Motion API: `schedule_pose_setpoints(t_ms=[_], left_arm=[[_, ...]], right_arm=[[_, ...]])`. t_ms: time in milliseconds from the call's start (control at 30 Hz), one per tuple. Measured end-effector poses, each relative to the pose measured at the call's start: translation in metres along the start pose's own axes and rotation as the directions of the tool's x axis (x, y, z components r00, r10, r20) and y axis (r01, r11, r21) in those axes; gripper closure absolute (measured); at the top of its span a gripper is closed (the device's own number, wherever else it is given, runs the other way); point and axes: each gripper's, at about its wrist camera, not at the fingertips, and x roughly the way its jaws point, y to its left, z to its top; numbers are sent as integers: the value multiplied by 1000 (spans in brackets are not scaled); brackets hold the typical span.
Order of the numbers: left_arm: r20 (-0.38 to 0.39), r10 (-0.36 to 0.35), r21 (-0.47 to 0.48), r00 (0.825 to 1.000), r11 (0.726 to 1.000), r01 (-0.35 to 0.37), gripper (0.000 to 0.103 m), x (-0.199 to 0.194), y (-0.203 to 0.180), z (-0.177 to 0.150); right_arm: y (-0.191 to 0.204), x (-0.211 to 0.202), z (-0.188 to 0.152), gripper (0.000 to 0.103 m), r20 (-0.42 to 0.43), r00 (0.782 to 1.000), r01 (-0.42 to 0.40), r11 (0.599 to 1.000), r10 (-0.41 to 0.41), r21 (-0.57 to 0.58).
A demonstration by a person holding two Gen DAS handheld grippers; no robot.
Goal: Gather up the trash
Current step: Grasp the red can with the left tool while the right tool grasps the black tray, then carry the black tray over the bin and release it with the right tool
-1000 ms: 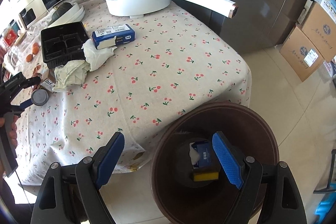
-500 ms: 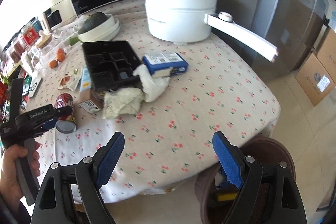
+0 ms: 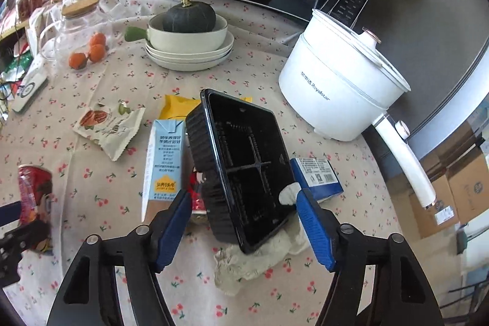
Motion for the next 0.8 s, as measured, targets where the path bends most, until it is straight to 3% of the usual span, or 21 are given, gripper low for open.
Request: schedule_pose_setpoints(t_ms=[133, 367, 533, 800], left_arm=[[4, -14, 2, 1000, 1000, 14, 34, -2, 1, 2], [18, -32, 13, 999, 999, 32, 34, -8, -7, 2], [33, -50, 34, 998, 998, 49, 34, -16, -16, -1], [49, -82, 91, 995, 993, 77, 34, -32, -34, -12]], right_arm=[[-1, 21, 3, 72, -54, 997, 48, 999, -48, -9], [-22, -11, -6, 72, 36, 997, 71, 997, -72, 19], [-42, -64, -14, 72, 139, 990, -38, 996, 27, 78], [-77, -128, -45, 72, 233, 950, -254, 948, 207, 191]])
